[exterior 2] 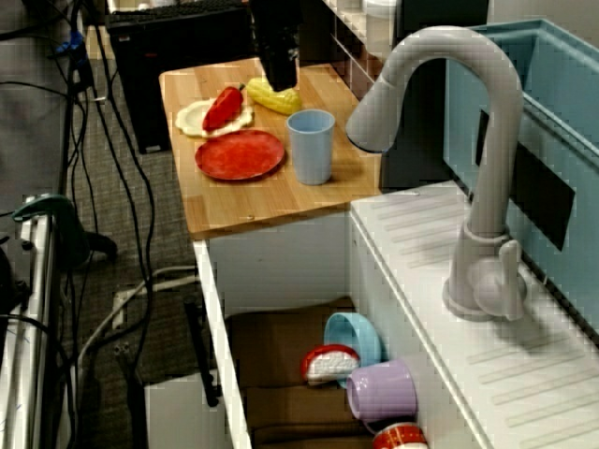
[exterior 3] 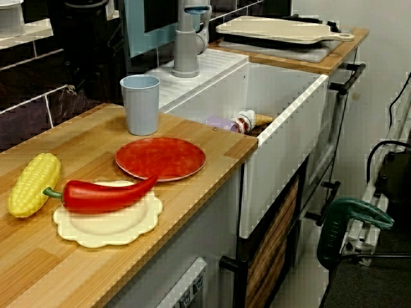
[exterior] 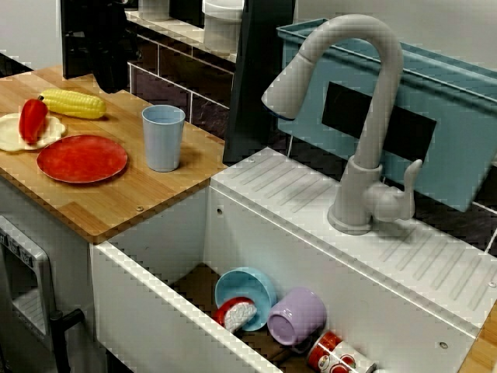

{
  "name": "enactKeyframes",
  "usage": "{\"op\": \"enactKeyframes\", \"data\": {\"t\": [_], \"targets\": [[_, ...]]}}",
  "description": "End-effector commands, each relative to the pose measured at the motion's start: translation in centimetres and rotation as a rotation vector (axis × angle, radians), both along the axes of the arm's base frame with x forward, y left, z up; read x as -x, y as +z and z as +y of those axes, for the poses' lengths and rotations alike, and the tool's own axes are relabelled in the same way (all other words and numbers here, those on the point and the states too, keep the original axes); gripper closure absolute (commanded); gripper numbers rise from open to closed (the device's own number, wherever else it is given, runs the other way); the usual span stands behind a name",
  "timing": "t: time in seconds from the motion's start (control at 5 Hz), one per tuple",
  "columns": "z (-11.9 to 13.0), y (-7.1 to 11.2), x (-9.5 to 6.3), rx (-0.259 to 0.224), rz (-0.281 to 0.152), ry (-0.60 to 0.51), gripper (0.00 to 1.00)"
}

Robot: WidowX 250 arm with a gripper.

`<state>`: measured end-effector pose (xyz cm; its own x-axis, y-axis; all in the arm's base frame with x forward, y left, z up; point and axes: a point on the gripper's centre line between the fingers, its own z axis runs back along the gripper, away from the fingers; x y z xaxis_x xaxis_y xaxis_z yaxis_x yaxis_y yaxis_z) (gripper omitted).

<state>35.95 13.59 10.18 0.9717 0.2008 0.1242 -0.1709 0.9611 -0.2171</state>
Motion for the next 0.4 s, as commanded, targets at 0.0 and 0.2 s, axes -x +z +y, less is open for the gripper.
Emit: {"op": "enactKeyframes", "data": {"t": [0.0, 0.2], "targets": [[-0.38, 1.17, -1.87, -0.045, -0.061, 0.043, 1.00], [-0.81, 0.51, -2.45, -0.048, -0.061, 0.047, 1.00]]}}
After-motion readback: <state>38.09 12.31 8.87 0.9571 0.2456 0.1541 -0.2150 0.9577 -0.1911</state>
